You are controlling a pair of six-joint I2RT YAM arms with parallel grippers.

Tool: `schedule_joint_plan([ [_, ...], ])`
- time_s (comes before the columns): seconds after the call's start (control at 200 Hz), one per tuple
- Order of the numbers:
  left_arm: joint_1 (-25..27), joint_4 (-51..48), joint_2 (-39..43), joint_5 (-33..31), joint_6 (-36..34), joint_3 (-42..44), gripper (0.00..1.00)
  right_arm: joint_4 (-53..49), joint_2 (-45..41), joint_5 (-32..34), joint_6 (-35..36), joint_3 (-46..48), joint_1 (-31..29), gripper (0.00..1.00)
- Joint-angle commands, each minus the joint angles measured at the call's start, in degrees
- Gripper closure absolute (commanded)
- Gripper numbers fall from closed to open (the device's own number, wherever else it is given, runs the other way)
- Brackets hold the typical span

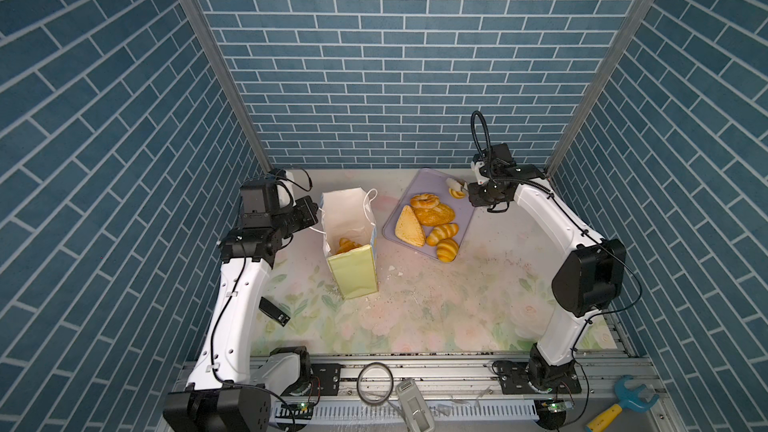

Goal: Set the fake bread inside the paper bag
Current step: 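Lift the yellow tart with the tongs and swing it over the bag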

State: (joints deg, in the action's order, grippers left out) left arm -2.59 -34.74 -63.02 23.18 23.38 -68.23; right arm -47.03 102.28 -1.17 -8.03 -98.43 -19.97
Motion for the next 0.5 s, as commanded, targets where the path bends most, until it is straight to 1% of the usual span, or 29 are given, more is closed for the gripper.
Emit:
schedule_joint_plan([
  [0.0,0.2,1.5,1.2,0.4,0.5,1.0,0.97,2.8,-5.1,-3.5,-2.1,1.8,0.0,0.77],
  [0.02,0.2,1.5,1.2,0.5,0.6,1.1,0.97,3.2,-5.8,-5.5,-2.0,2.1,0.0,0.77],
  [0.08,0.2,1.7,1.3,0.5,0.6,1.2,0.97,3.8,-7.8,-7.5,-1.9,2.6,-0.2,0.77],
  [0.27,0.3,2.4,1.4,0.6,1.3,1.8,0.96,4.6,-13.5,-11.1,-0.7,1.6,-2.0,0.78],
  [0.38,0.7,3.0,2.1,0.2,1.9,2.5,0.96,4.9,-16.0,-12.1,1.4,-0.5,-4.7,0.78],
  [0.495,0.8,3.5,2.6,-0.2,2.2,3.3,0.97,4.7,-17.3,-14.6,3.0,-3.8,-7.9,0.78],
])
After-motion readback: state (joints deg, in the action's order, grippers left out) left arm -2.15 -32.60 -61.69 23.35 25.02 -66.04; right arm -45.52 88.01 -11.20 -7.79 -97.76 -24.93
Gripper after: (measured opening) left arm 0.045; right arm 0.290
